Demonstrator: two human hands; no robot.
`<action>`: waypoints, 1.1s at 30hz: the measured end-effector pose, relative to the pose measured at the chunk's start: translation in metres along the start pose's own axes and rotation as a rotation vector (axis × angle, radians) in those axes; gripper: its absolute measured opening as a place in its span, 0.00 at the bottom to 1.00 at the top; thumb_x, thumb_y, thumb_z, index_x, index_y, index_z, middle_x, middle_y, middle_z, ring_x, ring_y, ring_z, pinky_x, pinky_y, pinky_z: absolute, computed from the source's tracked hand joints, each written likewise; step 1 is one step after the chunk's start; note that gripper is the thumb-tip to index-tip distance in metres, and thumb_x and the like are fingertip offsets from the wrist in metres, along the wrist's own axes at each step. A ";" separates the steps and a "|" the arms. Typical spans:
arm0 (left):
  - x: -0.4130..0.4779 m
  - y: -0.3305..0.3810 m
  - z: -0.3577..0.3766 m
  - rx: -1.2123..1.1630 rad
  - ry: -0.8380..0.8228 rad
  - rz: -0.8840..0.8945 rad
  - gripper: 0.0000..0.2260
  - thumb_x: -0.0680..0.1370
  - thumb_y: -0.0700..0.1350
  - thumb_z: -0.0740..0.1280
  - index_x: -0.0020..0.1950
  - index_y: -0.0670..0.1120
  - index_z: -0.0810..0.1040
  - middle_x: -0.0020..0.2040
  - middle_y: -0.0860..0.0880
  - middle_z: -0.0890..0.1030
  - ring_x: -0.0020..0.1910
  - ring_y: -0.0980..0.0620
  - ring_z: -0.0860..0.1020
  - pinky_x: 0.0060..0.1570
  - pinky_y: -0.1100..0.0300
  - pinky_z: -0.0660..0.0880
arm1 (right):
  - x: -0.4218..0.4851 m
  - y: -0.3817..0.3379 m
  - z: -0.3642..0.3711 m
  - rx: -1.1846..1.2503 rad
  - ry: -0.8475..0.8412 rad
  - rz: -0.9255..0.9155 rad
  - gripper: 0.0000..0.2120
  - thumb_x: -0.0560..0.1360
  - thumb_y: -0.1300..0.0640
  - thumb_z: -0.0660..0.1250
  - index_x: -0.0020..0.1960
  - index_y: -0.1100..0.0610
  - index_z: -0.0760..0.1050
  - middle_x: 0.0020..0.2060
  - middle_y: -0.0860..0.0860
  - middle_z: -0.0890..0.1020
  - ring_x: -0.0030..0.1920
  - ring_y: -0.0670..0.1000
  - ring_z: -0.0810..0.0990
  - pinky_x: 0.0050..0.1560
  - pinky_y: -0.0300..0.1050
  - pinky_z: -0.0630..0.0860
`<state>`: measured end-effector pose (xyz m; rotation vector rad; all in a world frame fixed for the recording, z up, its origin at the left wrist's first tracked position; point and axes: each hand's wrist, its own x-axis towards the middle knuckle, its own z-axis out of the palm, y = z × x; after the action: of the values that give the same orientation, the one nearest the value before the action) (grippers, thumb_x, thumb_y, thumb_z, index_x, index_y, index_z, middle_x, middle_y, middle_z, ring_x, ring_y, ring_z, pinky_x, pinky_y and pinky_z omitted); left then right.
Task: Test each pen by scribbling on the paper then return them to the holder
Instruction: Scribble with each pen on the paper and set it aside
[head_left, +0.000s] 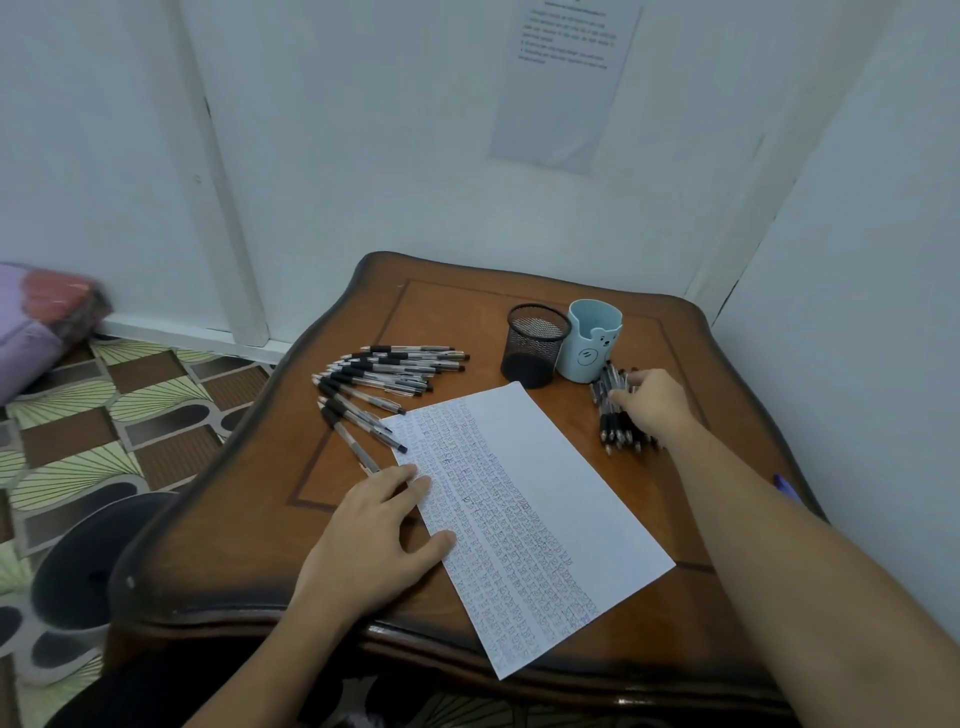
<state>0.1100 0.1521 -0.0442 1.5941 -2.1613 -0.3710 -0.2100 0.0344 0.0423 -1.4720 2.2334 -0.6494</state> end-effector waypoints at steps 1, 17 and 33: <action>0.000 0.000 0.000 0.000 0.004 0.002 0.40 0.69 0.74 0.52 0.72 0.52 0.71 0.73 0.54 0.67 0.72 0.55 0.63 0.72 0.57 0.57 | -0.001 0.002 0.001 -0.006 0.002 -0.004 0.23 0.80 0.56 0.67 0.73 0.62 0.70 0.69 0.59 0.75 0.66 0.58 0.75 0.62 0.49 0.72; -0.002 0.005 -0.007 0.023 -0.014 0.006 0.40 0.69 0.73 0.50 0.75 0.52 0.66 0.75 0.55 0.63 0.74 0.57 0.58 0.72 0.62 0.52 | -0.064 -0.107 0.128 0.248 -0.317 -0.458 0.09 0.80 0.57 0.67 0.58 0.52 0.82 0.49 0.40 0.76 0.49 0.41 0.75 0.48 0.37 0.71; -0.002 0.000 -0.006 0.018 -0.003 0.008 0.40 0.69 0.73 0.50 0.74 0.52 0.68 0.74 0.54 0.64 0.73 0.56 0.60 0.71 0.63 0.52 | -0.059 -0.103 0.092 0.899 -0.291 -0.167 0.02 0.79 0.60 0.68 0.49 0.54 0.77 0.48 0.52 0.83 0.49 0.50 0.80 0.47 0.46 0.77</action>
<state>0.1129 0.1540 -0.0393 1.5943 -2.1784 -0.3524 -0.0604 0.0386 0.0292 -1.1606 1.3036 -1.1932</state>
